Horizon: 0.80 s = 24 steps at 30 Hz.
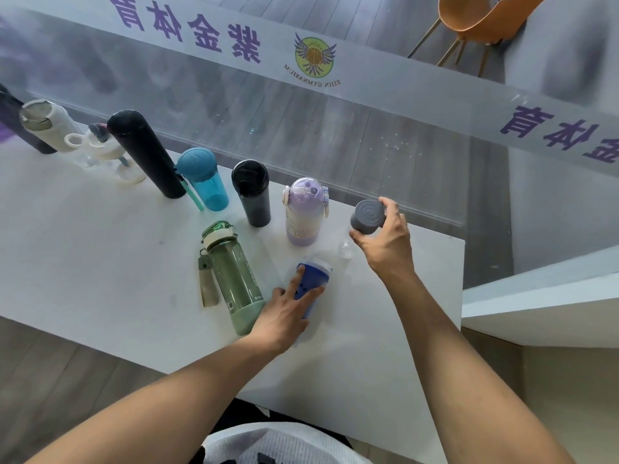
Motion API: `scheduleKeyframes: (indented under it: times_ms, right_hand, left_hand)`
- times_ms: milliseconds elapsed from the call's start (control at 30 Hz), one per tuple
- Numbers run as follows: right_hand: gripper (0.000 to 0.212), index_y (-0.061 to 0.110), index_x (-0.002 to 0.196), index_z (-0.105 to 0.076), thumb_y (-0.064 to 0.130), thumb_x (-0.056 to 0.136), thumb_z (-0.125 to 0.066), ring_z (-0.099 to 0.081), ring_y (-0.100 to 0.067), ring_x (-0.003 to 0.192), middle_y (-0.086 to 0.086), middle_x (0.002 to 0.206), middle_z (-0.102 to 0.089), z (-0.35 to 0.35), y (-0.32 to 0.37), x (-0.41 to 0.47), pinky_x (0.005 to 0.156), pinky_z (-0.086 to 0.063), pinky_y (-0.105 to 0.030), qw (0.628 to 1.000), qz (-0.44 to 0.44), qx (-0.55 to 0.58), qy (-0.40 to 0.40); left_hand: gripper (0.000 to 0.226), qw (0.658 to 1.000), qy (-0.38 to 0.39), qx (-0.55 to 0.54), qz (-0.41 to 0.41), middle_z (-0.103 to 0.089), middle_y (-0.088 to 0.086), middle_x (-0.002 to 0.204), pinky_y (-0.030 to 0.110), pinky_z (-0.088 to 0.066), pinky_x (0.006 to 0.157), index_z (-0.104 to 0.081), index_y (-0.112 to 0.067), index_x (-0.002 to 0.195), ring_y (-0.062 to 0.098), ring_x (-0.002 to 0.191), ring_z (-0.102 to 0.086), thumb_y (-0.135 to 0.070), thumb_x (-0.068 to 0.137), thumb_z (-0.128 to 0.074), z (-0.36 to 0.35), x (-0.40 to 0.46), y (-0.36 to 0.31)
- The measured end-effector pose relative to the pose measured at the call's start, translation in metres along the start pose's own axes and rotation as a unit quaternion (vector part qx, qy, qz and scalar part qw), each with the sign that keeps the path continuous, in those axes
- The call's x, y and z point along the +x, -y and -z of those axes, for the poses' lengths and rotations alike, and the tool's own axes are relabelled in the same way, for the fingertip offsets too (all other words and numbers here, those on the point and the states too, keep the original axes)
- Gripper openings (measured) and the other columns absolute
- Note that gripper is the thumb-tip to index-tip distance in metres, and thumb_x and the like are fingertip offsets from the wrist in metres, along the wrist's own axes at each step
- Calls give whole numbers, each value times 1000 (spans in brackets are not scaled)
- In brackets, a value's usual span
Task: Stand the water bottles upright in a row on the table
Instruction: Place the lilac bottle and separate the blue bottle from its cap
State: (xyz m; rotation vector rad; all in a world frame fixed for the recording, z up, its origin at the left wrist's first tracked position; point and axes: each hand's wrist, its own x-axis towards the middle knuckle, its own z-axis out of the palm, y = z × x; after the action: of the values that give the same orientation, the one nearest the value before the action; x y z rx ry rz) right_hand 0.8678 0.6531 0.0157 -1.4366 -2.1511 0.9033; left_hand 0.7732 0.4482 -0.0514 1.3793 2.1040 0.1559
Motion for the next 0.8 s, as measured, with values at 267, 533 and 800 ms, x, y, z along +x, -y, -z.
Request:
scheduleKeyframes:
  times_ms: [267, 533, 800]
  right_hand:
    - [94, 24, 152, -28, 21, 76, -84, -55, -23, 114, -12, 128, -49, 11, -26, -51, 99, -46, -35, 993, -119, 28, -5]
    - [80, 26, 149, -31, 50, 84, -73, -54, -21, 118, -7, 132, -50, -15, -43, -105, 97, -47, -34, 966, -208, 54, 147]
    - [67, 28, 121, -47, 43, 70, -88, -60, -17, 106, 5, 117, -59, 8, -29, -102, 84, -49, -25, 948, -206, 169, 173]
  left_hand:
    - [115, 996, -13, -65, 63, -47, 17, 131, 44, -50, 85, 19, -40, 148, 35, 105, -53, -27, 77, -70, 1, -1, -1]
    - [115, 993, 2, -106, 54, -48, 14, 128, 44, -48, 90, 11, -27, 153, 32, 113, -50, -24, 73, -71, -1, 2, -11]
    - [93, 982, -86, -162, -34, -44, 5, 138, 34, -44, 98, -25, -17, 149, 27, 122, -48, -16, 70, -74, -9, -11, -26]
